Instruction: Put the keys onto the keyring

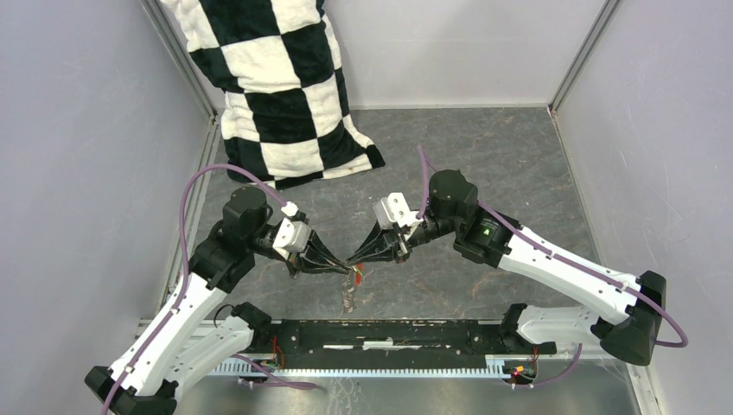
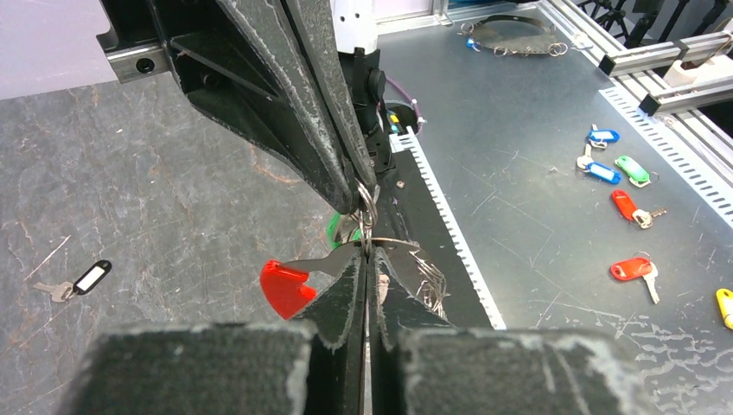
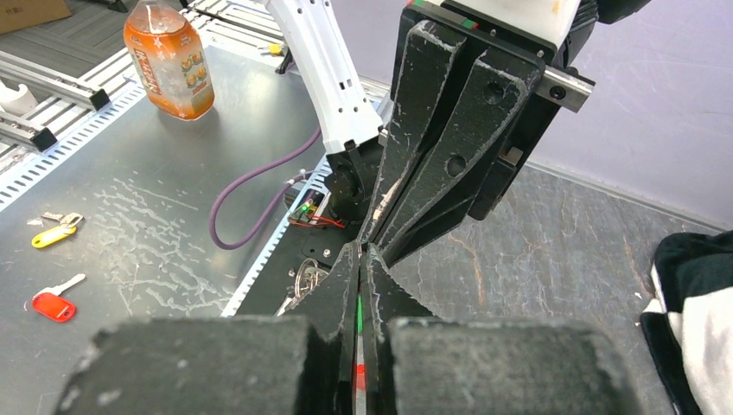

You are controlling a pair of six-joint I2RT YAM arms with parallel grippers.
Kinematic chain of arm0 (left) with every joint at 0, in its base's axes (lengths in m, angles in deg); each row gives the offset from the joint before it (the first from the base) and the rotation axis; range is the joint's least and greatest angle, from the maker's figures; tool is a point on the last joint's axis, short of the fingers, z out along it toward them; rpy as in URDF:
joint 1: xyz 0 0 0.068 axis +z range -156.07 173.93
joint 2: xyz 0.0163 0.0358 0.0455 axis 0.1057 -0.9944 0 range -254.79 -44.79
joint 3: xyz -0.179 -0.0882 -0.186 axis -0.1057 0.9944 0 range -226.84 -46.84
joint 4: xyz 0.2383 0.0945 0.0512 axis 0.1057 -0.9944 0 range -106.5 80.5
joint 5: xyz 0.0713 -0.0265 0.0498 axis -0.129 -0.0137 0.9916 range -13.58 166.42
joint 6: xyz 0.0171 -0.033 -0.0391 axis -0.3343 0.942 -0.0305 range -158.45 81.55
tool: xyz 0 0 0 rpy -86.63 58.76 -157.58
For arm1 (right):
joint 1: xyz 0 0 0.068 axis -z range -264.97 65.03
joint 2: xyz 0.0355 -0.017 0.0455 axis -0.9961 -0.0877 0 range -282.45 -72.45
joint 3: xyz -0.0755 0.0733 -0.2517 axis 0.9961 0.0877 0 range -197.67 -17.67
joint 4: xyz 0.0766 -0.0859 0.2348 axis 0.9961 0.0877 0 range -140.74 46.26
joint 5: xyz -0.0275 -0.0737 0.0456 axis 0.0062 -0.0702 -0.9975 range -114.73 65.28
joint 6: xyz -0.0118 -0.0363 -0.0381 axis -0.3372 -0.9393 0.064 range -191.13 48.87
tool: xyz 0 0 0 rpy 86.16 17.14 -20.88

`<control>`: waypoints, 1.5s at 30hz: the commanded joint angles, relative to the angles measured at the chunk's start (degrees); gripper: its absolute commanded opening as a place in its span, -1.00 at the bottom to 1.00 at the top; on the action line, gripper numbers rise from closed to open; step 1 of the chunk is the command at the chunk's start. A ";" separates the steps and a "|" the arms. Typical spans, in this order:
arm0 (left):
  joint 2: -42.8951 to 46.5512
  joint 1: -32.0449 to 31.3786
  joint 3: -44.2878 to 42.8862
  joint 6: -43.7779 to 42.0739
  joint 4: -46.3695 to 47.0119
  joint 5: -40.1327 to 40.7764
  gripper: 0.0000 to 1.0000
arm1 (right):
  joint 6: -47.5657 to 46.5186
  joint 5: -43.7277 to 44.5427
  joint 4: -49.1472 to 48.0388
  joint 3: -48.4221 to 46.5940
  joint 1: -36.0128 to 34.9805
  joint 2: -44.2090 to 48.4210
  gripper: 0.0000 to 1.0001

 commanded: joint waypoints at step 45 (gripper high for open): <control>1.87 -0.50 -1.40 -4.93 1.33 1.67 -0.96 | -2.42 6.47 10.50 -6.36 0.33 -4.35 -0.43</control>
